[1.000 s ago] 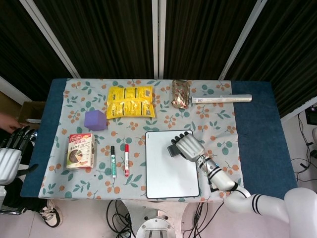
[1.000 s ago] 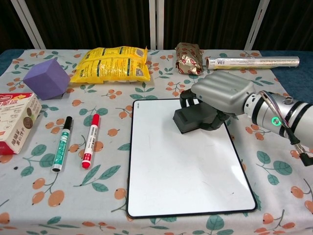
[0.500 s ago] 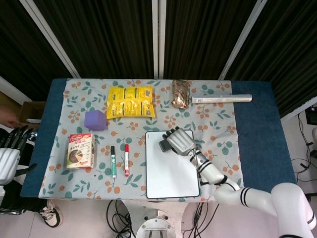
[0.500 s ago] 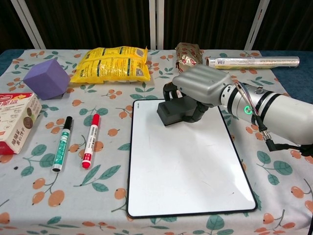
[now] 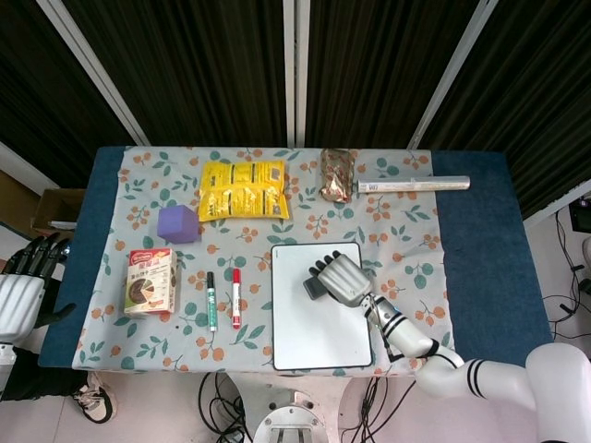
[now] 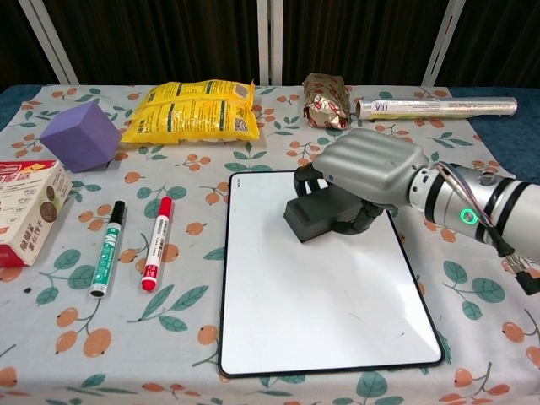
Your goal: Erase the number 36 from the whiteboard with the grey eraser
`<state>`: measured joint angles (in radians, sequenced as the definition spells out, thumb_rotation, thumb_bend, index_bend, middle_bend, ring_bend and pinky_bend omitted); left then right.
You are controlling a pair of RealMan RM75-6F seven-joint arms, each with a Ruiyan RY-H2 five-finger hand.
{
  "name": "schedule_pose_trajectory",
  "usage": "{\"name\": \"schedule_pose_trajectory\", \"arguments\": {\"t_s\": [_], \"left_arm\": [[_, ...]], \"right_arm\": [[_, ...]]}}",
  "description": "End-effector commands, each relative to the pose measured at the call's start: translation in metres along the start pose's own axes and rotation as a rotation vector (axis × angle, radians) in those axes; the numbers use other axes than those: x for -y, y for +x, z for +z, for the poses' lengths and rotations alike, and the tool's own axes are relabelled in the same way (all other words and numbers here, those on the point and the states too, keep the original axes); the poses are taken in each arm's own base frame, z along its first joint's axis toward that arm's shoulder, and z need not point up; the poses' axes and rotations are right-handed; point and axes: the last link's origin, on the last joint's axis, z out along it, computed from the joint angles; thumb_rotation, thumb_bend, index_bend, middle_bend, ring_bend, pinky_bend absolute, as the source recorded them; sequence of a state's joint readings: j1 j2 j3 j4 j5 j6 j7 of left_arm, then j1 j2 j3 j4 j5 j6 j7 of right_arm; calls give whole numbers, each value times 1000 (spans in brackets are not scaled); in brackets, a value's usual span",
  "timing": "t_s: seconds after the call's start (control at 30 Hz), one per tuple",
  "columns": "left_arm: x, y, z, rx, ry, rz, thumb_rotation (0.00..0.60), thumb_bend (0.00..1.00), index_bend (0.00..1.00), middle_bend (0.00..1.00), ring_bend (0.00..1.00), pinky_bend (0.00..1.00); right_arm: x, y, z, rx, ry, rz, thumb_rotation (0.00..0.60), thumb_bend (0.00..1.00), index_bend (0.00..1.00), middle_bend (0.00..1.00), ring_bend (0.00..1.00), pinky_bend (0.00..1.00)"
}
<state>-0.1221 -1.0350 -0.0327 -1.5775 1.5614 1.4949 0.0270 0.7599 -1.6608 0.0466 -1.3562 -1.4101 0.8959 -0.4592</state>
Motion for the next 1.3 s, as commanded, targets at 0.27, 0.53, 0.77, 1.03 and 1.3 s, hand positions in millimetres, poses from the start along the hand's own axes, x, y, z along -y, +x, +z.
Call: {"name": "schedule_pose_trajectory", "arguments": {"t_s": [0.27,0.53,0.77,1.03,1.3], "left_arm": [[-4,-3,1,7,-10,-2,600,4,43,49,57,176],[-5,-1,1,3,-8,-1,600,4,43,49,57,176],[-6,0,0,0,-9,-3,600,3,43,49,57,176],[-6,-1,-1,1,-15,-23,600,3,43,49,57,176],[-8,-2,1,4,-19,-19,600,4,43,49,57,176]], "right_arm": [[-4,-3,-58,29,34,-34,600,299,850,727,646,738],[-13,1,-87,20,28,-13,600,300,850,727,646,738],[-39,30,-112,-167,-57,12,600,299,851,727,647,738],[-98,-3,-141,-111,-272,-1,600,299,851,727,647,739],[-117,-40,-151,-63,-337,13,600,296,839,710,646,739]]}}
